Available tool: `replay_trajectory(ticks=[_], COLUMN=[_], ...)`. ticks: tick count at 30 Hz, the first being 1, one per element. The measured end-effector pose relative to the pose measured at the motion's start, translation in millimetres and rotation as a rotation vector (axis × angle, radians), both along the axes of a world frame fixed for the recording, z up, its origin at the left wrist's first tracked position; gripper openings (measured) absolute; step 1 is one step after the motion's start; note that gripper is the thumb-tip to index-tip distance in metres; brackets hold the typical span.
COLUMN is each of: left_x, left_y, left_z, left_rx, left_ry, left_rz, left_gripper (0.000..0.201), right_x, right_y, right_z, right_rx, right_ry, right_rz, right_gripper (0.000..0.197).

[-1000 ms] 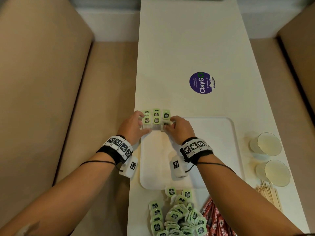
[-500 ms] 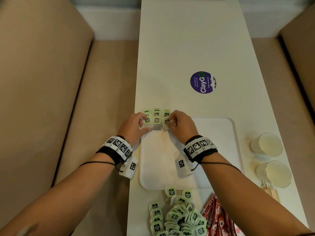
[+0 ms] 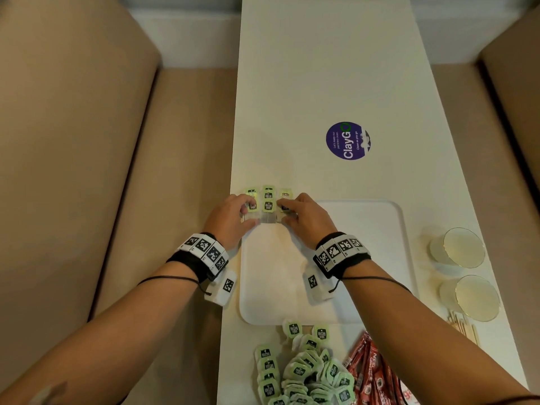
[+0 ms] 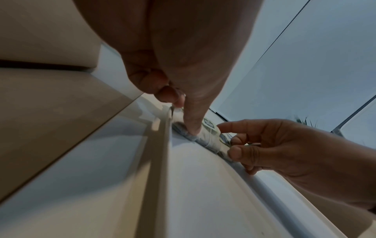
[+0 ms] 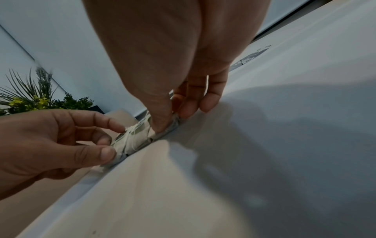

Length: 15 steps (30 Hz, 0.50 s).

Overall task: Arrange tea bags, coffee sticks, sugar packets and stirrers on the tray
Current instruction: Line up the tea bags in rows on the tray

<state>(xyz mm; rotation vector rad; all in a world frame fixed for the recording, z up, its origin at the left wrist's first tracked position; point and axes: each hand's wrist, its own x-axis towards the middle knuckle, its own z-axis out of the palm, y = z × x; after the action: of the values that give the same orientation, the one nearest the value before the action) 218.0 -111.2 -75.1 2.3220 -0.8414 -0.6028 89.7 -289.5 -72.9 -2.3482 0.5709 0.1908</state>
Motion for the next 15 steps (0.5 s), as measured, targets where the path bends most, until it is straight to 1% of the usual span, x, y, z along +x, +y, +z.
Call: replay_trajectory(ticks=[7, 15], left_x=[0.0, 1.5], left_y=[-0.4, -1.1], left_z=[0.0, 1.0], left_rx=[0.019, 0.022], left_ry=[-0.001, 0.0], left_rz=[-0.018, -0.025], left_gripper=[0.036, 0.035], right_x=[-1.4, -1.5], right_y=[0.9, 1.6], right_z=[-1.9, -1.2], right_rx=[0.026, 0.06], right_ry=[0.001, 0.005], right_rz=[-0.005, -0.04], right_gripper=[0.041, 0.042])
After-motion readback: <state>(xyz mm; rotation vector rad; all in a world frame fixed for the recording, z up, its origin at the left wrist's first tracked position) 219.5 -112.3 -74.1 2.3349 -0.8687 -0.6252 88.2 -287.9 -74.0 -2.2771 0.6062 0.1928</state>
